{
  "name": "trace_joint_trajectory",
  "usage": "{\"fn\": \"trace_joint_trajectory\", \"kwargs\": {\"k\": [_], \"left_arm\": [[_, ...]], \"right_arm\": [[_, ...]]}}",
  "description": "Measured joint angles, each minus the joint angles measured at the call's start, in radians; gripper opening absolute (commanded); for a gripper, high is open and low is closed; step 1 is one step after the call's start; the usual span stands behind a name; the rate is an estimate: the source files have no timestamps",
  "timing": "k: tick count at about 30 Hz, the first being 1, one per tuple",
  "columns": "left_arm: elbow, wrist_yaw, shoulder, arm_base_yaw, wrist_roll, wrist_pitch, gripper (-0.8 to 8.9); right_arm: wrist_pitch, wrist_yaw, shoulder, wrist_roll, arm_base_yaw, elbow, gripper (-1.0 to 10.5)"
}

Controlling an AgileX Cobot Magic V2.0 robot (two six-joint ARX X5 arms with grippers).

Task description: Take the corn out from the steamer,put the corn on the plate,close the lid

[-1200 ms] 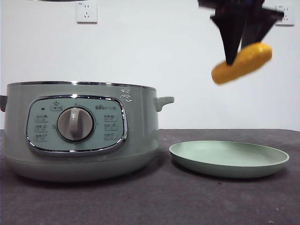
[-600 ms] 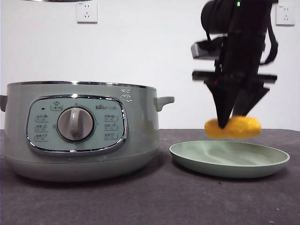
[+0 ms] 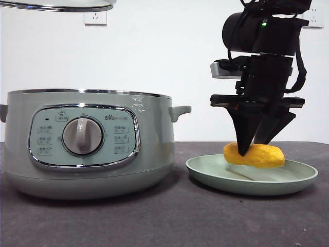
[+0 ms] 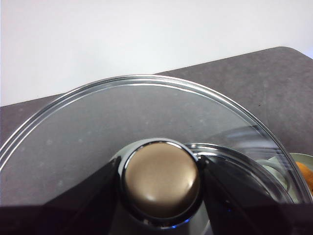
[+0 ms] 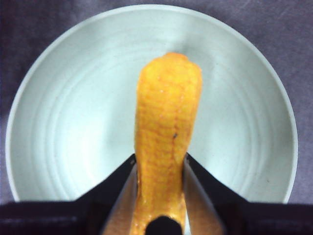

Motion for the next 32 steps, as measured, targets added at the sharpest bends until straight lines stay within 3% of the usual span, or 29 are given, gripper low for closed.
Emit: {"fn": "trace_joint_trajectory", "kwargs": {"k": [6, 9, 13, 20, 25, 32], "left_arm": [[0.0, 0.004, 0.007, 0.0, 0.0, 0.033, -0.09], [0.0, 0.027, 0.007, 0.0, 0.0, 0.035, -0.09], [0.0, 0.05, 0.007, 0.0, 0.0, 0.035, -0.09], [0.0, 0.053, 0.019, 0.0, -0.002, 0.035, -0.09], [0.0, 0.11, 0.06, 0.0, -0.016, 0.035, -0.09], [0.0, 0.17, 0.167, -0.003, -0.028, 0.035, -0.09]], "right_arm": [[0.001, -0.025, 0.036, 0.0, 0.0, 0.0, 0.3], [0.007, -0.026, 0.046, 0.0, 0.0, 0.0, 1.9], [0.006, -0.026, 0.046, 0.003, 0.0, 0.0, 3.0], [-0.001, -0.025, 0.046, 0.012, 0.0, 0.0, 3.0], [-0.017, -0.024, 0.033, 0.014, 0.0, -0.002, 2.9], [-0.046, -0.025, -0.094, 0.014, 0.0, -0.004, 2.9]]}}
